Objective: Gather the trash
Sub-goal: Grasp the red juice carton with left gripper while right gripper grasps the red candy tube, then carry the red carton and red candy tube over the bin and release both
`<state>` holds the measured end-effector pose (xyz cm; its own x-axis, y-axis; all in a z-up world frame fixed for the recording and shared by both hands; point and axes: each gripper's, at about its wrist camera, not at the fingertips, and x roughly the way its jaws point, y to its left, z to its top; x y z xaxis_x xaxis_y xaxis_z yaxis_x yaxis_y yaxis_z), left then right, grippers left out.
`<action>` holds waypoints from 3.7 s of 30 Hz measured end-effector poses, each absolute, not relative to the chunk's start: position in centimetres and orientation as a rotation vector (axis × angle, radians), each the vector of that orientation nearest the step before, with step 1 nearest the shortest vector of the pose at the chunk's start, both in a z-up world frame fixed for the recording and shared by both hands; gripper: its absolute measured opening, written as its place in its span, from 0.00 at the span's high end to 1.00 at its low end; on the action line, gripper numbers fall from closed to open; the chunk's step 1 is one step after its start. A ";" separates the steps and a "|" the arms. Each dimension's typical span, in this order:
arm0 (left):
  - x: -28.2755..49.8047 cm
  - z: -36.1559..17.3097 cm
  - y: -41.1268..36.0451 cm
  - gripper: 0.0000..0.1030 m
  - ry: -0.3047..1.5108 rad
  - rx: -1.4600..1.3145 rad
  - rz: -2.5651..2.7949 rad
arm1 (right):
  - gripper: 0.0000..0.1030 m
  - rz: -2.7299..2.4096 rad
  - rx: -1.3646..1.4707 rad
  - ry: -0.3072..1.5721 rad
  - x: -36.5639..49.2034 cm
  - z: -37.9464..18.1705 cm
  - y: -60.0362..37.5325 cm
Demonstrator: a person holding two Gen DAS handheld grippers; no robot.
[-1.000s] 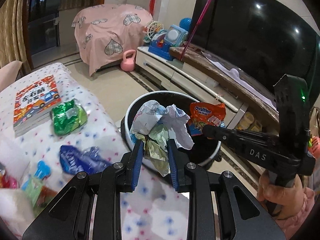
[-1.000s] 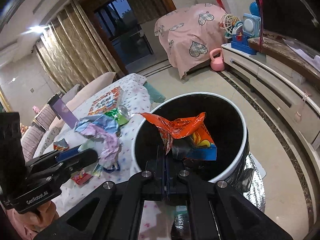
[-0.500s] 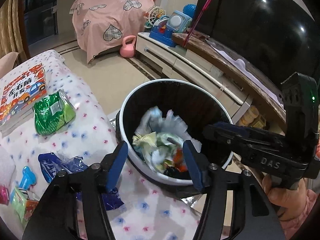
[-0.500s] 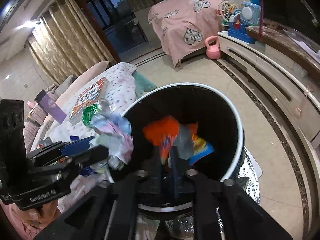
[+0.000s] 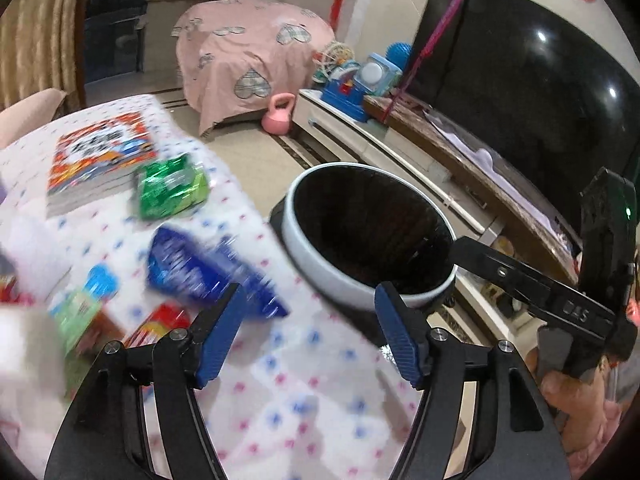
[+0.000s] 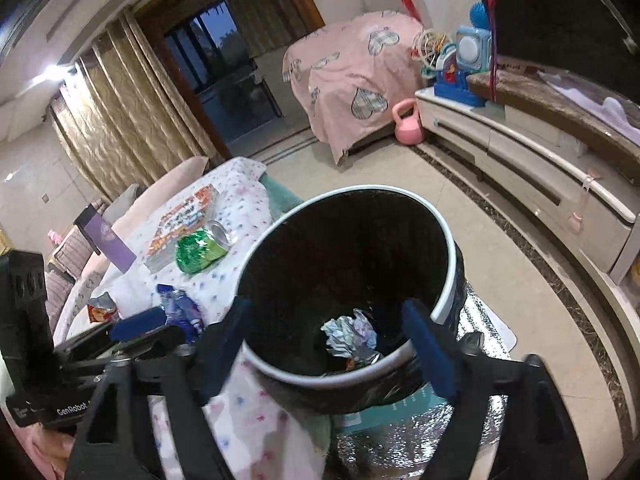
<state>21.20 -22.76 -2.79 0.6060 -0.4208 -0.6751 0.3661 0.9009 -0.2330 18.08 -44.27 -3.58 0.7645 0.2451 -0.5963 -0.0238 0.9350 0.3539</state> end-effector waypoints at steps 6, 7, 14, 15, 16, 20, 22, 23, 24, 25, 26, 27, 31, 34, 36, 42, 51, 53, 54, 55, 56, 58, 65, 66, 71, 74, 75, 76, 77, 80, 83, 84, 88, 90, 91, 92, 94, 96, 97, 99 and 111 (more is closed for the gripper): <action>17.9 -2.6 -18.9 0.30 0.780 -0.119 -0.408 | 0.02 0.165 0.340 0.643 15.5 -3.3 -41.0; 17.3 -2.6 -18.2 0.27 0.772 -0.124 -0.399 | 0.01 0.166 0.334 0.640 15.1 -3.3 -40.3; 14.2 -2.6 -13.2 0.26 0.740 -0.142 -0.318 | 0.01 0.216 0.357 0.638 13.1 -4.0 -36.4; 13.8 -2.6 -12.4 0.26 0.739 -0.148 -0.304 | 0.01 0.225 0.362 0.642 12.9 -4.2 -35.8; 13.5 -2.7 -11.7 0.26 0.738 -0.157 -0.289 | 0.01 0.231 0.364 0.647 12.8 -4.3 -35.3; 12.4 -3.3 -8.9 0.26 0.737 -0.195 -0.237 | 0.01 0.258 0.364 0.671 12.3 -5.0 -33.0; 12.0 -3.6 -7.9 0.26 0.741 -0.207 -0.221 | 0.01 0.273 0.359 0.683 12.1 -5.4 -31.9; 11.8 -3.7 -7.4 0.26 0.743 -0.212 -0.211 | 0.01 0.280 0.354 0.691 12.1 -5.5 -31.4; 11.6 -3.9 -6.9 0.26 0.744 -0.218 -0.204 | 0.01 0.288 0.349 0.697 12.1 -5.6 -30.8; 11.4 -3.9 -6.6 0.26 0.745 -0.222 -0.197 | 0.01 0.292 0.344 0.701 12.1 -5.7 -30.4; 11.2 -4.0 -6.2 0.26 0.745 -0.225 -0.188 | 0.01 0.297 0.340 0.703 12.1 -5.8 -29.9; 11.1 -4.1 -5.9 0.26 0.746 -0.228 -0.182 | 0.01 0.301 0.335 0.705 12.0 -5.8 -29.4; 10.7 -4.3 -4.5 0.26 0.748 -0.246 -0.158 | 0.01 0.315 0.322 0.717 12.1 -6.0 -28.1; 10.6 -4.4 -3.4 0.26 0.758 -0.250 -0.126 | 0.01 0.328 0.324 0.734 12.5 -6.4 -27.2; 10.6 -4.6 -2.2 0.26 0.768 -0.260 -0.087 | 0.01 0.335 0.324 0.749 12.8 -6.7 -26.6; 11.2 -4.9 2.0 0.26 0.784 -0.325 0.034 | 0.01 0.352 0.321 0.771 13.8 -7.4 -25.2; 14.8 -6.2 4.8 0.26 0.863 -0.341 0.120 | 0.13 0.349 0.406 0.823 16.9 -8.1 -24.5; 15.5 -6.4 5.2 0.26 0.874 -0.346 0.122 | 0.18 0.339 0.423 0.845 18.0 -8.4 -24.2; 15.9 -6.7 5.3 0.26 0.882 -0.340 0.125 | 0.20 0.334 0.441 0.861 18.6 -8.8 -24.2; 16.2 -6.9 5.4 0.27 0.888 -0.337 0.128 | 0.21 0.329 0.454 0.872 19.0 -9.0 -24.1; 16.5 -7.3 5.6 0.27 0.894 -0.336 0.125 | 0.22 0.319 0.466 0.889 19.6 -9.4 -24.0; 16.7 -7.6 5.7 0.28 0.899 -0.339 0.105 | 0.23 0.306 0.471 0.905 20.5 -9.9 -23.7; 15.9 -7.0 4.0 0.58 0.860 -0.260 0.034 | 0.45 0.257 0.316 0.882 21.8 -9.8 -21.1; 15.8 -6.9 3.8 0.61 0.858 -0.251 0.028 | 0.49 0.264 0.303 0.880 21.8 -9.8 -20.8; 15.0 -6.5 4.0 0.70 0.858 -0.264 -0.010 | 0.59 0.308 0.304 0.874 21.0 -9.7 -21.0; 14.1 -6.1 3.7 0.71 0.854 -0.261 -0.035 | 0.63 0.340 0.315 0.872 20.2 -9.6 -21.5; 13.8 -6.0 3.5 0.71 0.851 -0.258 -0.042 | 0.65 0.345 0.318 0.870 19.7 -9.5 -21.7; 13.4 -5.7 3.2 0.71 0.847 -0.255 -0.052 | 0.66 0.350 0.322 0.868 19.5 -9.4 -21.9; 12.8 -5.4 2.9 0.71 0.841 -0.252 -0.067 | 0.66 0.356 0.331 0.865 19.0 -9.3 -22.2; 11.5 -4.7 1.9 0.71 0.823 -0.245 -0.100 | 0.67 0.362 0.342 0.852 18.1 -8.9 -22.9; 10.1 -3.9 0.4 0.71 0.805 -0.236 -0.150 | 0.68 0.365 0.349 0.834 16.9 -8.4 -23.8; 9.8 -3.7 -0.1 0.71 0.802 -0.234 -0.166 | 0.69 0.363 0.351 0.830 16.5 -8.3 -24.2; 9.1 -3.3 -2.2 0.71 0.799 -0.208 -0.227 | 0.69 0.326 0.295 0.824 15.3 -8.2 -24.8; 9.1 -3.3 -2.9 0.71 0.804 -0.204 -0.243 | 0.69 0.320 0.274 0.848 15.5 -8.7 -24.8; 9.1 -3.3 -3.2 0.71 0.806 -0.202 -0.251 | 0.69 0.319 0.268 0.859 15.7 -8.9 -24.7; 9.1 -3.3 -3.4 0.71 0.806 -0.199 -0.255 | 0.69 0.318 0.245 0.882 16.0 -9.2 -24.5; 9.1 -3.4 -3.8 0.71 0.812 -0.192 -0.263 | 0.63 0.324 0.241 0.895 16.2 -9.4 -24.3; 9.2 -3.4 -4.1 0.71 0.815 -0.189 -0.265 | 0.61 0.323 0.212 0.902 16.7 -9.6 -23.7; 9.2 -3.4 -4.2 0.71 0.817 -0.186 -0.268 | 0.63 0.323 0.202 0.899 16.7 -9.7 -23.5; 9.4 -3.4 -4.6 0.71 0.821 -0.180 -0.272 | 0.65 0.330 0.197 0.895 16.7 -9.9 -23.4; 12.3 -2.9 -9.8 0.71 0.836 -0.148 -0.390 | 0.72 0.305 0.298 0.767 14.9 -6.2 -29.1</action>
<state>12.30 -9.76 -2.90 0.6050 -0.3929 -0.6926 0.2778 0.9193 -0.2788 14.92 -29.10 -6.18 0.6806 0.3747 -0.6296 -0.1607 0.9148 0.3706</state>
